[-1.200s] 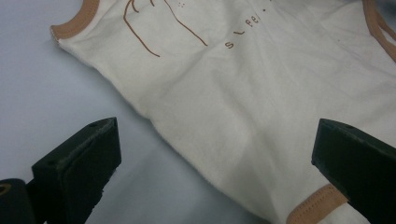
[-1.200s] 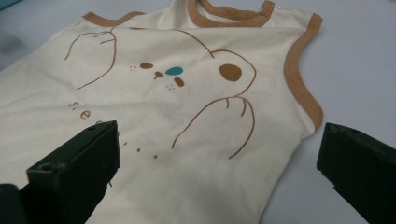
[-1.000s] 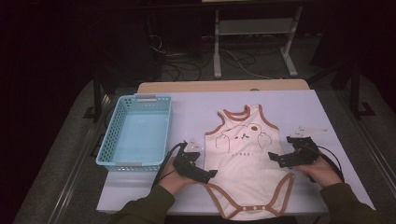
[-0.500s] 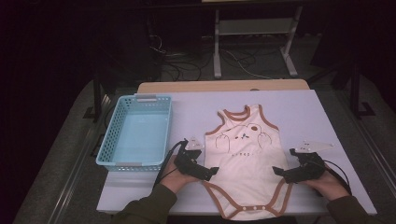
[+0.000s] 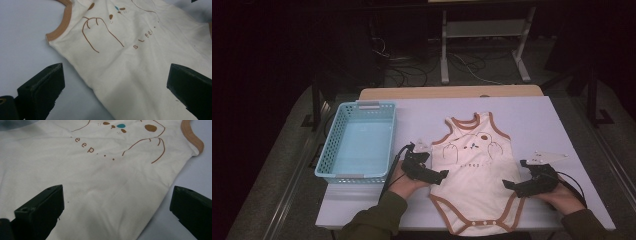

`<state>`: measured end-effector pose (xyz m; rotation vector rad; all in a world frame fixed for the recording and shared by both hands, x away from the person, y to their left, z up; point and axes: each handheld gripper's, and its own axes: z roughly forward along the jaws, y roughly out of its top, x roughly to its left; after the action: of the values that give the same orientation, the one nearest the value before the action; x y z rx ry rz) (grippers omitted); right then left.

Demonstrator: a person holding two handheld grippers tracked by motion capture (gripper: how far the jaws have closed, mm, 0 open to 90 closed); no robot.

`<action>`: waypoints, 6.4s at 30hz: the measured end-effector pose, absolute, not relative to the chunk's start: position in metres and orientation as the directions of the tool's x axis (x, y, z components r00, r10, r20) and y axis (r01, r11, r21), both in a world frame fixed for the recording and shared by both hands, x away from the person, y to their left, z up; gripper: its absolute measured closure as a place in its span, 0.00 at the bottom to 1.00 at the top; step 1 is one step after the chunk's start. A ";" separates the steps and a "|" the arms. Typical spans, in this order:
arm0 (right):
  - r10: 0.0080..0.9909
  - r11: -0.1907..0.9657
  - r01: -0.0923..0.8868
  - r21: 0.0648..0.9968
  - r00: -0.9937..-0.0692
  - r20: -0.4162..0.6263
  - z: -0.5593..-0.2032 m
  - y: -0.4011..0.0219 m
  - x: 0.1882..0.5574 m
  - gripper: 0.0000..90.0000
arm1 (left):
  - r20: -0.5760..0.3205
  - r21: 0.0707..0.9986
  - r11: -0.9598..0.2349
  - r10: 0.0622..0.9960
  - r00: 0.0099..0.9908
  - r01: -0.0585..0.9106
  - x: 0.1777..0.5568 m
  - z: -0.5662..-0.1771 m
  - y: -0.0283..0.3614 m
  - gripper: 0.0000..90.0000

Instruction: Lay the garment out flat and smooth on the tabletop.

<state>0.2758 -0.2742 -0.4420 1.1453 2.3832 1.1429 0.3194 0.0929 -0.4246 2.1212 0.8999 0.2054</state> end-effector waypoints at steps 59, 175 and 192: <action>0.755 0.369 0.549 0.750 -0.648 0.103 -0.442 -0.278 0.277 0.00 | -0.139 0.740 -0.358 0.748 0.650 0.570 0.430 -0.421 0.059 0.33; 0.762 0.356 0.555 0.751 -0.638 0.111 -0.444 -0.285 0.280 0.00 | -0.078 0.711 -0.373 0.800 0.594 0.596 0.493 -0.421 0.057 0.22; 0.759 0.357 0.548 0.756 -0.642 0.107 -0.443 -0.286 0.278 0.00 | -0.108 0.709 -0.381 0.772 0.626 0.593 0.458 -0.418 0.058 0.00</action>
<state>0.2781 -0.2856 -0.4428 1.1663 2.3603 1.1610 0.4575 0.0578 -0.4181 2.1095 1.0654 0.3108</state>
